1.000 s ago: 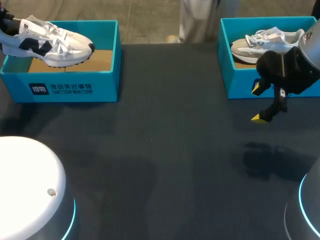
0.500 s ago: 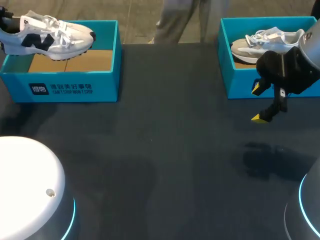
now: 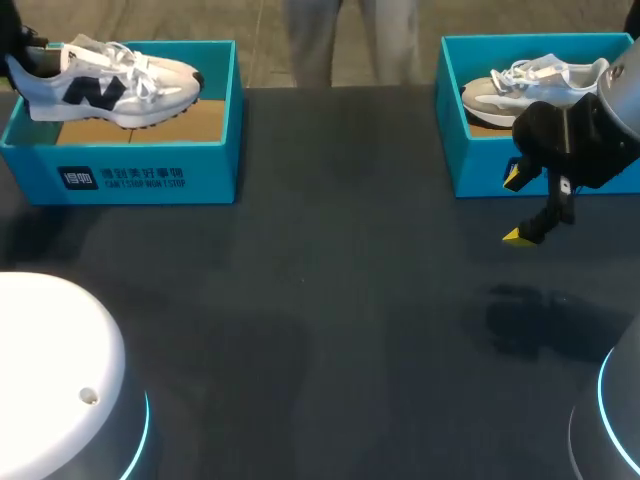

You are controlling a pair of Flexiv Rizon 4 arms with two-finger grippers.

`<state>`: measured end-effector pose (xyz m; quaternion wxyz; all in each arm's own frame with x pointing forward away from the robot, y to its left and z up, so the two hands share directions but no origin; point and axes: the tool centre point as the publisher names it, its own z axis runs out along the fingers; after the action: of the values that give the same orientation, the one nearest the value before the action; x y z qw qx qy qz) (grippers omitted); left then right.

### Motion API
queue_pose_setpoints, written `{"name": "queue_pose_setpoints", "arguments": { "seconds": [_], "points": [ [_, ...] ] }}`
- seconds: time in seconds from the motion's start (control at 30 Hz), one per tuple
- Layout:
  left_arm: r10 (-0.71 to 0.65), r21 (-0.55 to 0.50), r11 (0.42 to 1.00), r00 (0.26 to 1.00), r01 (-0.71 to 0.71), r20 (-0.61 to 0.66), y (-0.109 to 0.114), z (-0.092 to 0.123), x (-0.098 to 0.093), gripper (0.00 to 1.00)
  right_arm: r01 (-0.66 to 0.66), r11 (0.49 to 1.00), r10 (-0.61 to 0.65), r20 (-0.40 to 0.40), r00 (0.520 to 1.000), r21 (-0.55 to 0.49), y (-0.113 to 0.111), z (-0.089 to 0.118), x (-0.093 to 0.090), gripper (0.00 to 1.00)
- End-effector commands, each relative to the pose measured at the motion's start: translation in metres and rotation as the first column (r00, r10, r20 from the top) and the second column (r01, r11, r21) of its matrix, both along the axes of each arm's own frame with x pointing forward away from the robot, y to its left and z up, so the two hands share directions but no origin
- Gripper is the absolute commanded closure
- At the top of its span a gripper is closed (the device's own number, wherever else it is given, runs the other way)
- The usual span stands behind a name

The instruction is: Take the shoe out of the shoebox, open the shoe tongue, remove and reinsert the insole, then place the shoe into the shoebox

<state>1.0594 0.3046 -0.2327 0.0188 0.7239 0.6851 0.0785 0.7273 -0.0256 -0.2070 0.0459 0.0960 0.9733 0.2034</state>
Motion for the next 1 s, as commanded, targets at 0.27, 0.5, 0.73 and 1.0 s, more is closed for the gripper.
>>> {"name": "queue_pose_setpoints", "arguments": {
  "seconds": [0.27, 0.5, 0.73, 1.0],
  "points": [
    [-0.011, 0.007, 1.000, 0.999, 0.012, -0.044, 0.001, -0.031, 0.004, 1.00, 0.002, 1.000, -0.002, 0.001, 1.000, -0.002, 0.000, -0.001, -0.001, 0.00],
    [-0.012, 0.006, 1.000, 0.999, 0.013, -0.049, -0.005, -0.049, -0.003, 1.00, 0.002, 1.000, -0.002, 0.001, 1.000, -0.002, 0.000, -0.001, -0.001, 0.00],
    [-0.009, 0.004, 1.000, 0.998, 0.009, -0.058, -0.006, -0.063, -0.006, 1.00, 0.002, 1.000, -0.002, 0.001, 1.000, -0.002, 0.000, -0.001, -0.001, 0.00],
    [0.007, 0.028, 1.000, 0.996, -0.004, -0.089, -0.002, -0.090, -0.004, 1.00, 0.002, 1.000, -0.002, 0.001, 1.000, -0.002, 0.000, -0.001, -0.001, 0.00]
  ]
}}
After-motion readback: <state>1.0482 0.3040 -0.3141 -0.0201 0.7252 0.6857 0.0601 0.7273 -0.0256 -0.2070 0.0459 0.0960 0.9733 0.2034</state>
